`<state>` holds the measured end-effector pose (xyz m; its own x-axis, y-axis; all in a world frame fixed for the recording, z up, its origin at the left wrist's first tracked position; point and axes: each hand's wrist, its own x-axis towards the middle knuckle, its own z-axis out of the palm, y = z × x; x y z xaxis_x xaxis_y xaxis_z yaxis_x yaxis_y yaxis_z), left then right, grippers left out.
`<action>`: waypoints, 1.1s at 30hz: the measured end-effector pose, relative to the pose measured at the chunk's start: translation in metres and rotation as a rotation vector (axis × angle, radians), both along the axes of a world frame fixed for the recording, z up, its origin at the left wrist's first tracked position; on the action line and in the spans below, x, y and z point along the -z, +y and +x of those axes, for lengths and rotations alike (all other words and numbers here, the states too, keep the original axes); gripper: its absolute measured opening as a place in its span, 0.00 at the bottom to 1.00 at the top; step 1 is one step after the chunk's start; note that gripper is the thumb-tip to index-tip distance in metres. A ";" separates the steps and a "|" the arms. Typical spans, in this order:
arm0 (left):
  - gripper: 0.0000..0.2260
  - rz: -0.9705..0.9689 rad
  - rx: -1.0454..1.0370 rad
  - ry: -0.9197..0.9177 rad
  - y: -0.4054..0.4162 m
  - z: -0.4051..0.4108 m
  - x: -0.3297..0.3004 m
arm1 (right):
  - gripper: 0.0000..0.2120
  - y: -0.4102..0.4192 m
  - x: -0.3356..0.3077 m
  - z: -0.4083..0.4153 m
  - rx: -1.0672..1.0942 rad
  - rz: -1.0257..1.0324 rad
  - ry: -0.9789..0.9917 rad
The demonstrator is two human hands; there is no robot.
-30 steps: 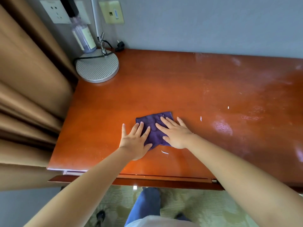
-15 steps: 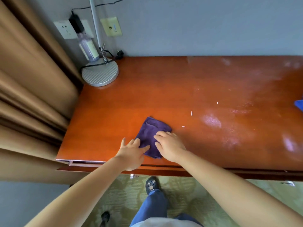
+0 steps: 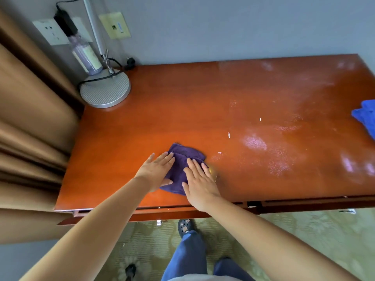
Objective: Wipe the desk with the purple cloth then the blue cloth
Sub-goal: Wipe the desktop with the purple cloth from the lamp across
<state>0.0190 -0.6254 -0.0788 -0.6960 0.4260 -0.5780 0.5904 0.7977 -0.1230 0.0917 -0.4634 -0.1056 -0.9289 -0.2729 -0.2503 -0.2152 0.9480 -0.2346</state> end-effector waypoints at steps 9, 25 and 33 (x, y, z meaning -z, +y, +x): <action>0.42 -0.126 0.165 0.044 0.006 -0.013 0.001 | 0.40 0.011 0.014 -0.005 -0.065 0.088 -0.025; 0.41 -0.041 0.024 0.110 0.068 0.019 0.023 | 0.30 0.076 -0.007 -0.019 -0.067 0.142 -0.108; 0.42 -0.068 0.010 0.104 0.039 0.040 0.022 | 0.30 0.045 0.013 0.006 -0.088 0.170 -0.078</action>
